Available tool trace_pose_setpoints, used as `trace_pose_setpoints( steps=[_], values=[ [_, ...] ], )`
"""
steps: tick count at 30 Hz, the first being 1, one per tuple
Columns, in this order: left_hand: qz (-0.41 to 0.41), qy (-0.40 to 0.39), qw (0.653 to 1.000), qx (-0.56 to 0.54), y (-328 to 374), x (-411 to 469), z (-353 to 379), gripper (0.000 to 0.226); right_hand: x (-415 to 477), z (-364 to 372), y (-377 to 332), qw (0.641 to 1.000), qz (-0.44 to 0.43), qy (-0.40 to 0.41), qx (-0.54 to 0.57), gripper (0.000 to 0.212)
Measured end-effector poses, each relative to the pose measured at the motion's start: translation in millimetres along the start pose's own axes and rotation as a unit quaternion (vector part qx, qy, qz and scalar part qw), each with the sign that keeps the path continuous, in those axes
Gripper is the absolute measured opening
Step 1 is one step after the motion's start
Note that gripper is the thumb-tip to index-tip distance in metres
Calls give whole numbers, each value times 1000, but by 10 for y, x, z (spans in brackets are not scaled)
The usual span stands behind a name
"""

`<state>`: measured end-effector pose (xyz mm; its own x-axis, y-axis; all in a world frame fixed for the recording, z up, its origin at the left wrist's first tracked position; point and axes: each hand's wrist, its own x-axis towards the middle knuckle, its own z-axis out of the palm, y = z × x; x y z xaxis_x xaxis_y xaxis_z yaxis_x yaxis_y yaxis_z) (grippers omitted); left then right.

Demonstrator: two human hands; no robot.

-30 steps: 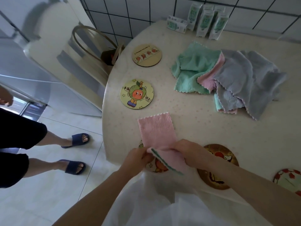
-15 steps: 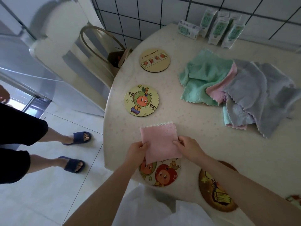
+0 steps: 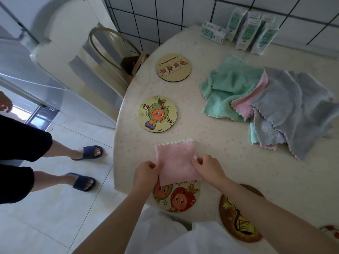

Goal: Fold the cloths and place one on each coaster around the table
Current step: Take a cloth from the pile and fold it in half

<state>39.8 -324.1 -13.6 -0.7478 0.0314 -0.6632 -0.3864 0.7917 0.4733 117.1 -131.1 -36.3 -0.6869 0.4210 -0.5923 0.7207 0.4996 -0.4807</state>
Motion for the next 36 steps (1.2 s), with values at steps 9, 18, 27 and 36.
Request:
trace_pose_setpoints(
  steps=[9,18,27,36],
  values=[
    [-6,33,999,-16,71,-19,40,28,-72,99,-125,995,41,61,-60,39],
    [-45,-88,965,-242,294,47,14,21,-74,-16,-250,997,70,28,2,25],
    [-24,-267,896,-354,821,164,-341,26,26,-342,-483,933,154,-61,319,48],
    [36,-254,890,-377,1652,896,-700,30,721,-1064,-905,855,125,-76,497,26]
  ],
)
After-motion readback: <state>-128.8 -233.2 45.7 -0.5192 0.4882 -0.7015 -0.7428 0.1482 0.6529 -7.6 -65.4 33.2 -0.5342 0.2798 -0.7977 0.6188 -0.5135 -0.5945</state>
